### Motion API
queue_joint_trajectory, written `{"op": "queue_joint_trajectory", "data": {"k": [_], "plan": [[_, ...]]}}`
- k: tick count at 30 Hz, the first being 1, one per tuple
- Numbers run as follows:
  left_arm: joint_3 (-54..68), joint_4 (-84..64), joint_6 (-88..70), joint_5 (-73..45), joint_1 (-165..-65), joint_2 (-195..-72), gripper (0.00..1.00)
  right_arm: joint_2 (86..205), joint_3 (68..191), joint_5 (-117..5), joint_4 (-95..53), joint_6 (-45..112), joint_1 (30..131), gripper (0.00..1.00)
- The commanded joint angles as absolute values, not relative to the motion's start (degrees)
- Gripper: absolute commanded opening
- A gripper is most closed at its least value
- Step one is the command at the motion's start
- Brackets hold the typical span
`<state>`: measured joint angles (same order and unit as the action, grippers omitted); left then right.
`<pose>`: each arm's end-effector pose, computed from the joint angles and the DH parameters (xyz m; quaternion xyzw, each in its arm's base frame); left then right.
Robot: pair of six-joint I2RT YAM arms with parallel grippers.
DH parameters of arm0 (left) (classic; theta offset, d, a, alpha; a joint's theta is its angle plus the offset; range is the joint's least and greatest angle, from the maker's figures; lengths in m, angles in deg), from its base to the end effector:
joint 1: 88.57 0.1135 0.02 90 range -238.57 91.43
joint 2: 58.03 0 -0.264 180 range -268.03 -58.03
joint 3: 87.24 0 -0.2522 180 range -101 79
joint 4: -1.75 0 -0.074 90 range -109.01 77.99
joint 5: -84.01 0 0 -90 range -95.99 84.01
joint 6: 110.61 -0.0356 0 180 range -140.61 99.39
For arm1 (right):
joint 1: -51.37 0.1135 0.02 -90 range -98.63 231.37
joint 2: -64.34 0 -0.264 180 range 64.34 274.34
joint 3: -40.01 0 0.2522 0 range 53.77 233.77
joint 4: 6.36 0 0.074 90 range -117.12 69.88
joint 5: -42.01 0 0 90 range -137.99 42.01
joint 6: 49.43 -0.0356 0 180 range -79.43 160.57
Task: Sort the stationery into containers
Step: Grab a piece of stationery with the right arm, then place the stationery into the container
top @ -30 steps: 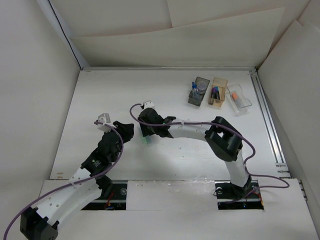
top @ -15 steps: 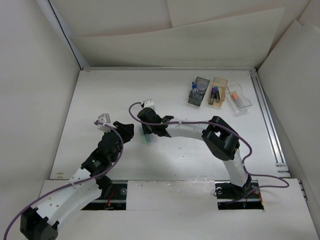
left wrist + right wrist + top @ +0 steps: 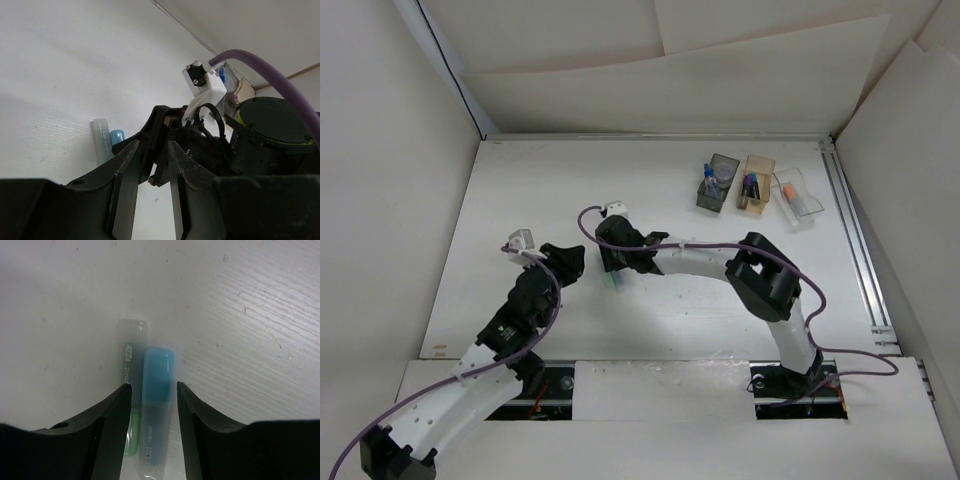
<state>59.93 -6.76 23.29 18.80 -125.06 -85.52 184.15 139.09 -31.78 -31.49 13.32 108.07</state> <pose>0.1239 -0.0731 0.2530 -0.1931 0.6984 -0.3141 0.6134 0.2622 0.3811 0.1757 -0.1820 0.9008 0.1517 0.3639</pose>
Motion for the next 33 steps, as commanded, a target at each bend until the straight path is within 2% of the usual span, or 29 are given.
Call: {"op": "queue_joint_trajectory", "data": {"k": [1, 6, 12, 14, 16, 19, 21, 23, 26, 27, 31, 33], "plan": [[59.93, -6.56, 22.19, 20.29, -124.87, -84.22, 0.25, 186.06, 140.43, -32.00, -29.35, 12.80, 108.49, 0.48], [59.40, -6.04, 22.19, 20.29, -124.87, -85.36, 0.25, 186.07, 139.91, -27.87, -29.35, 12.79, 108.49, 0.40], [59.93, -4.99, 22.19, 19.76, -124.87, -86.42, 0.25, 187.21, 139.38, -27.33, -29.35, 12.79, 108.49, 0.42], [59.93, -4.98, 22.19, 19.23, -124.87, -86.95, 0.25, 187.21, 139.38, -26.81, -29.87, 12.79, 107.97, 0.31], [59.93, -4.98, 22.19, 19.23, -124.87, -87.74, 0.25, 185.55, 139.38, -26.81, -29.87, 12.79, 107.97, 0.14], [59.93, -3.67, 22.19, 18.71, -124.87, -88.88, 0.25, 180.30, 137.97, -26.81, -29.87, 13.49, 106.21, 0.08], [60.46, -2.97, 22.19, 18.18, -124.87, -89.50, 0.25, 176.77, 136.66, -26.10, -29.87, 14.11, 103.58, 0.08], [60.46, -2.09, 22.19, 17.56, -124.87, -91.25, 0.25, 171.41, 134.90, -26.10, -29.35, 15.43, 100.43, 0.08], [60.46, -0.24, 22.19, 15.45, -124.87, -92.75, 0.25, 165.35, 132.35, -26.10, -29.35, 17.09, 90.59, 0.06], [60.46, 0.72, 22.19, 13.63, -124.87, -93.53, 0.25, 164.19, 131.82, -26.62, -29.35, 17.80, 84.39, 0.06], [60.98, 2.67, 22.19, 11.06, -124.87, -94.15, 0.25, 161.81, 131.90, -26.01, -29.35, 19.20, 69.35, 0.06], [60.98, 3.19, 21.67, 10.35, -124.87, -94.15, 0.25, 163.55, 134.27, -22.08, -28.73, 20.61, 64.92, 0.06]]}}
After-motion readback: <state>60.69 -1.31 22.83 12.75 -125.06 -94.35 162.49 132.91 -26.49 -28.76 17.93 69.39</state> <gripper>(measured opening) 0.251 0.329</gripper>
